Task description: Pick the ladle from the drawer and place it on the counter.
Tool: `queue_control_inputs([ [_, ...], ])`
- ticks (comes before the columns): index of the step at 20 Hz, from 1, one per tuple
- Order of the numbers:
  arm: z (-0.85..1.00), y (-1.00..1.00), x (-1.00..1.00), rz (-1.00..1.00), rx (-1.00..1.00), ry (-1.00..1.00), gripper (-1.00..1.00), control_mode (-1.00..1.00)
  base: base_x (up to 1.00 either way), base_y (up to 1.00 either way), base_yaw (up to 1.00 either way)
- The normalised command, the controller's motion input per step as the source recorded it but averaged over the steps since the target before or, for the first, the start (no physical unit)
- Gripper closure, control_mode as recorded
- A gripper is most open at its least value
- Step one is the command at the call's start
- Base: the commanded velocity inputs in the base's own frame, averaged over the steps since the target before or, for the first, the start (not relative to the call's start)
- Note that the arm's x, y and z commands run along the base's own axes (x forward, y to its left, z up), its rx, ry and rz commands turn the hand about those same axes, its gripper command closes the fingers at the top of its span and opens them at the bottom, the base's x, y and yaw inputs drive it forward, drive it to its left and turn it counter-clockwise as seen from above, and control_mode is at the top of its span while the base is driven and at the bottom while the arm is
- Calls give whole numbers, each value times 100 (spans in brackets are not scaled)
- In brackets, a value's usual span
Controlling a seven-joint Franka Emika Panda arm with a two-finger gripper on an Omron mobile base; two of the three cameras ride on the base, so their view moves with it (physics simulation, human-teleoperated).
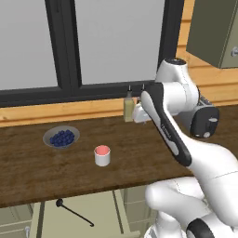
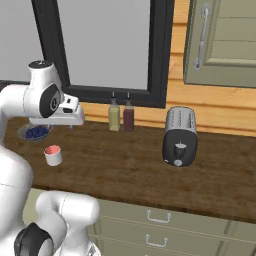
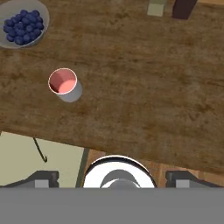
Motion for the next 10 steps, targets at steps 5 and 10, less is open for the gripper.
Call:
queue_control_inputs([
  [5,-66,91,-97,0,3,0,-100,-100,0,0,0],
  [10,-48,92,-61,0,0,4,-100,-100,0,0,0],
])
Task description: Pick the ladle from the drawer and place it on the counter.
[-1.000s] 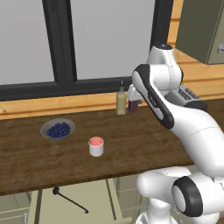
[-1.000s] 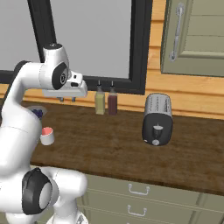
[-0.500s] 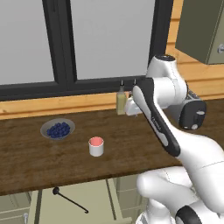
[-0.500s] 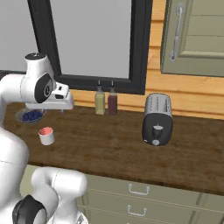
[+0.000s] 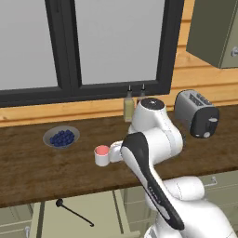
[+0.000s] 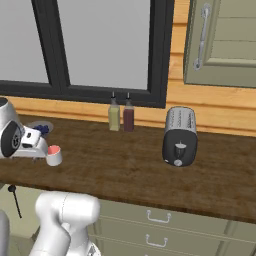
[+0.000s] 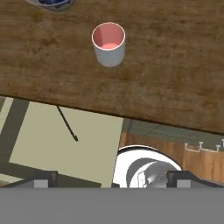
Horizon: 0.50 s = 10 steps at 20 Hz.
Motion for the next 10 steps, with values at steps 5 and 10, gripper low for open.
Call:
queue_control_inputs([
  [5,-72,96,-49,0,0,2,-100,-100,0,0,0],
  [10,-75,79,-7,0,-4,5,-100,-100,0,0,0],
])
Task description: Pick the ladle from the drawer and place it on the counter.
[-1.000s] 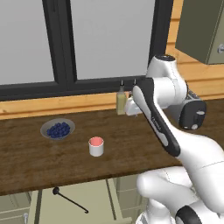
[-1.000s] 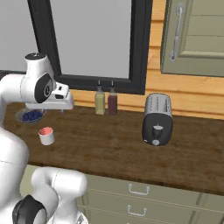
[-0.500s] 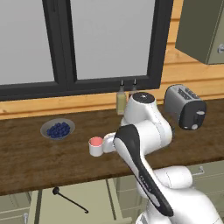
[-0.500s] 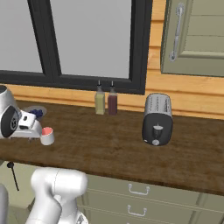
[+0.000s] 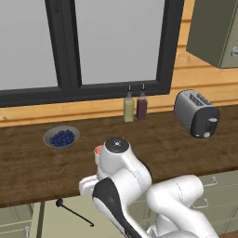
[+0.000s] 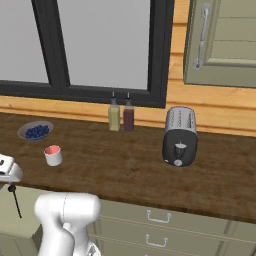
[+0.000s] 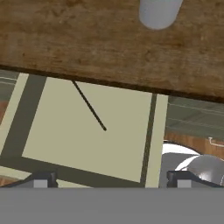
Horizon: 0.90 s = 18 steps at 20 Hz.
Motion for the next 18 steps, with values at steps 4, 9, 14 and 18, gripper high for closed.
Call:
queue_control_inputs([
  [4,-71,77,0,0,-17,6,-100,-100,0,0,0],
  [9,-72,71,0,0,-19,13,-100,-100,0,0,0],
  [14,-64,42,0,0,-14,17,-100,-100,0,0,0],
  [18,-49,8,0,0,-5,13,-100,-100,0,0,0],
])
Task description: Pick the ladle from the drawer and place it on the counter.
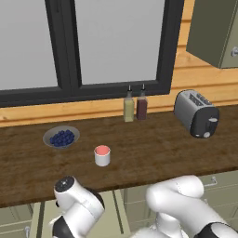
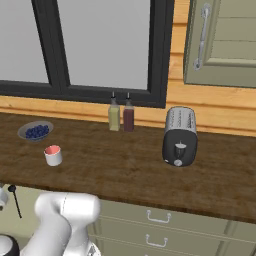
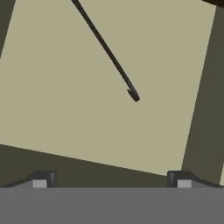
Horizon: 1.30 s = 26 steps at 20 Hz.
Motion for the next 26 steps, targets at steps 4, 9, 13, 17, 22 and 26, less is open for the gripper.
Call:
queue_control_inputs([
  [4,-52,7,10,0,-3,10,-100,-100,0,0,0],
  [9,-59,0,20,0,0,11,-100,-100,0,0,0],
  [13,-58,8,18,0,0,7,-100,-100,0,0,0],
  [17,-53,30,7,0,-3,1,-100,-100,0,0,0],
  [22,-45,48,-25,0,-4,9,-100,-100,0,0,0],
  [26,-14,60,-92,1,-5,15,-100,-100,0,0,0],
])
